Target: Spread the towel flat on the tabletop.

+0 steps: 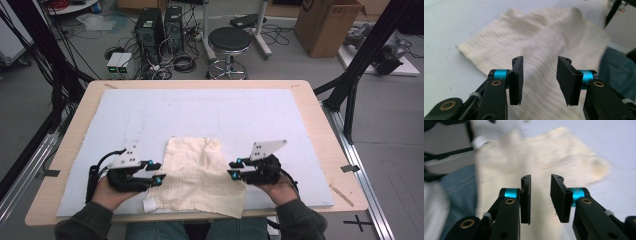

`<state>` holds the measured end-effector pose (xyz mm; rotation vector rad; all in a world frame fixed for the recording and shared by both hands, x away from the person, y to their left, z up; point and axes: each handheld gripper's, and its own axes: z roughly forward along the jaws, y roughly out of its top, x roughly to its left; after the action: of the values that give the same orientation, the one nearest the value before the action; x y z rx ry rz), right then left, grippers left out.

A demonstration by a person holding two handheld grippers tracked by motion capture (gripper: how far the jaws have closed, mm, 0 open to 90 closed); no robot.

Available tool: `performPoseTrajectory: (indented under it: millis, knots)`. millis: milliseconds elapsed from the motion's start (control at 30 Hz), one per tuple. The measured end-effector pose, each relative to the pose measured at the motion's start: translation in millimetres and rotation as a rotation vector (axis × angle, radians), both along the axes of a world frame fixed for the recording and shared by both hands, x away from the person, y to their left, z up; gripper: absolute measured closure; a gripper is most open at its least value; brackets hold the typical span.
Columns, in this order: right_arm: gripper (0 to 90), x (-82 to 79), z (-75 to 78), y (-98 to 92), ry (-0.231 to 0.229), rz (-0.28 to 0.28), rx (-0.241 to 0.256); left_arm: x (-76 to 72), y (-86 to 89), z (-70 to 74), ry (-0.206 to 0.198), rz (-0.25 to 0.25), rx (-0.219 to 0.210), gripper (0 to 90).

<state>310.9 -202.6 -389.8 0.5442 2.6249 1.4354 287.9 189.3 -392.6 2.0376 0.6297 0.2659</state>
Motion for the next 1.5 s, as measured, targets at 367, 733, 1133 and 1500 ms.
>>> performPoseTrajectory:
  millis: [367,733,1133,1500]
  knots:
    - [66.3,76.5,-38.0,14.5,0.096,-0.150,-0.062,44.1,-20.7,-36.4,0.091,0.043,0.112,70.7]
    - [77.7,99.9,-54.5,42.9,0.162,-0.165,-0.080,40.9,-24.9,-44.5,0.104,0.026,0.176,73.1]
    - [87.8,98.7,-1.7,41.3,0.031,-0.180,-0.243,38.5,-25.5,-44.3,0.098,0.028,0.186,73.1]
    - [75.9,109.8,-13.5,76.9,0.037,-0.165,-0.229,35.6,-15.5,-42.5,0.108,0.019,0.197,73.2]
